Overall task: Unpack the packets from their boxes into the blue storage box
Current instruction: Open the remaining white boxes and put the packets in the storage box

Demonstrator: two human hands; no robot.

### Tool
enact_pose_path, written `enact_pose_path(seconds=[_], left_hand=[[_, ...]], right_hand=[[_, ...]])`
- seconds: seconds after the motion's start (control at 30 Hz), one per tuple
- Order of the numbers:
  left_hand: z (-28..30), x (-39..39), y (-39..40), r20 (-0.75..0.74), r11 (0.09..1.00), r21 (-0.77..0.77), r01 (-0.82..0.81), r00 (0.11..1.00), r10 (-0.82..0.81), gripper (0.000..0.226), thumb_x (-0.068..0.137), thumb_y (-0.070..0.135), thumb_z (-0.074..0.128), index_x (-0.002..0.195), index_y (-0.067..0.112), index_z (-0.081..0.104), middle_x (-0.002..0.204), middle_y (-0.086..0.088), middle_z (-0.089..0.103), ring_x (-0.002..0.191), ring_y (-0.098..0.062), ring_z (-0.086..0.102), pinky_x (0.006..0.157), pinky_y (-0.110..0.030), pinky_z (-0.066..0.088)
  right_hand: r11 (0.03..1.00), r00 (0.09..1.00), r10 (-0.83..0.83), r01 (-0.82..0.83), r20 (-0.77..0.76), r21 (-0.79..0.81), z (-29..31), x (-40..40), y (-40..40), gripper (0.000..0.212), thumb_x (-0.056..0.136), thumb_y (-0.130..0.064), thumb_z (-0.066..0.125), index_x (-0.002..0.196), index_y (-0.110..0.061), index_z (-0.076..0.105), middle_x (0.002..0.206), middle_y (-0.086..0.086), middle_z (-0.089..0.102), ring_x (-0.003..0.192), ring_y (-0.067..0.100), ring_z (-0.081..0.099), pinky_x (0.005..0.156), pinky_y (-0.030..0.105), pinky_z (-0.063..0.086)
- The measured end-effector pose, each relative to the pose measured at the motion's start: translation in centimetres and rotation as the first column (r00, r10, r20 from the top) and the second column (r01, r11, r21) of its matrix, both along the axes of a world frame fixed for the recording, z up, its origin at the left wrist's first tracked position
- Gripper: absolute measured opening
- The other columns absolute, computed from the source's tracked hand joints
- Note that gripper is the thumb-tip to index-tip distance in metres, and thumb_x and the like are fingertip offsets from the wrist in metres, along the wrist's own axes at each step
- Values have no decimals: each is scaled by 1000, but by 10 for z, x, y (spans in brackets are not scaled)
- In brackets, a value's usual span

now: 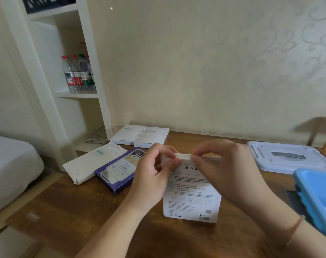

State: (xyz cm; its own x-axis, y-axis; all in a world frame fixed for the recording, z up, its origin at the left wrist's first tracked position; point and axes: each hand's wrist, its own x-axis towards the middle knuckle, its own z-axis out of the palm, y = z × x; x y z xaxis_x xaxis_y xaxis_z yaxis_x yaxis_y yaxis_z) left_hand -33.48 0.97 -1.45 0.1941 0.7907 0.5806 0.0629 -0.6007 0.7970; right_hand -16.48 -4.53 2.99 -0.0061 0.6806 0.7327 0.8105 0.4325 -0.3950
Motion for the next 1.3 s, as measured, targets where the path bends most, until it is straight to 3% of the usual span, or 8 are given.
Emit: enact_pose_path(seconds=[0.2, 0.27, 0.43, 0.63, 0.9, 1.1, 1.2, 1.3], left_hand=[[-3, -2, 0, -23, 1000, -2, -18, 1000, 18, 15, 84, 40, 66, 91, 28, 61, 107, 22, 63, 101, -2, 62, 63, -18, 55], [-2, -2, 1, -39, 1000, 9, -24, 999, 24, 12, 85, 38, 65, 92, 29, 60, 107, 25, 62, 104, 2, 60, 63, -17, 55], [-2, -1, -1, -37, 999, 28, 27, 999, -26, 6, 88, 34, 63, 92, 30, 62, 106, 22, 63, 103, 0, 61, 63, -15, 54], [-3, -2, 0, -45, 998, 55, 15, 999, -13, 7, 88, 31, 64, 94, 28, 63, 106, 22, 63, 102, 0, 60, 67, -12, 52], [-3, -1, 2, -46, 998, 69, -9, 999, 12, 9, 86, 35, 64, 94, 29, 63, 105, 23, 63, 102, 0, 61, 67, -14, 53], [-2, -6, 1, -147, 993, 98, -58, 987, 72, 10, 87, 43, 61, 95, 37, 60, 107, 31, 59, 107, 9, 54, 68, -8, 51], [-1, -18, 2, -177, 998, 66, -2, 984, 14, 15, 90, 40, 65, 104, 44, 60, 107, 26, 61, 108, 5, 56, 71, -14, 54], [-3, -33, 3, -48, 996, 42, 78, 996, -76, 27, 92, 47, 60, 117, 41, 63, 109, 15, 64, 111, -7, 58, 75, -18, 54]], right_hand=[[902, 857, -85, -149, 508, 404, -30, 21, -2, 12, 88, -6, 65, 93, -8, 76, 105, 2, 73, 90, 30, 64, 75, 40, 51], [895, 870, -55, -174, 489, 411, -33, 23, -3, 12, 88, -6, 65, 92, -7, 76, 105, 3, 73, 89, 30, 64, 75, 40, 50], [971, 998, 28, -42, 64, 235, -22, 7, -3, 26, 87, -31, 64, 103, -13, 74, 106, -5, 69, 97, 18, 61, 79, 30, 51], [939, 953, -114, 11, 281, 345, -21, 4, 3, 11, 83, -29, 72, 81, -20, 78, 93, -8, 75, 88, 19, 66, 71, 36, 53], [843, 853, -175, -128, 491, 523, -35, 15, 5, 7, 83, -6, 71, 88, -8, 76, 103, 3, 74, 86, 30, 67, 71, 41, 52], [880, 814, -181, -117, 552, 461, -47, 23, 9, 19, 86, -15, 67, 103, -10, 73, 121, 11, 66, 94, 37, 62, 76, 44, 51], [909, 886, -35, -164, 462, 384, -58, 27, 6, 46, 86, -17, 67, 131, -14, 56, 138, 13, 55, 108, 32, 58, 90, 40, 49], [940, 942, 331, -325, -47, 108, -64, 17, -6, 93, 82, -32, 73, 154, -18, 17, 151, 2, 42, 129, 19, 51, 105, 31, 44]])
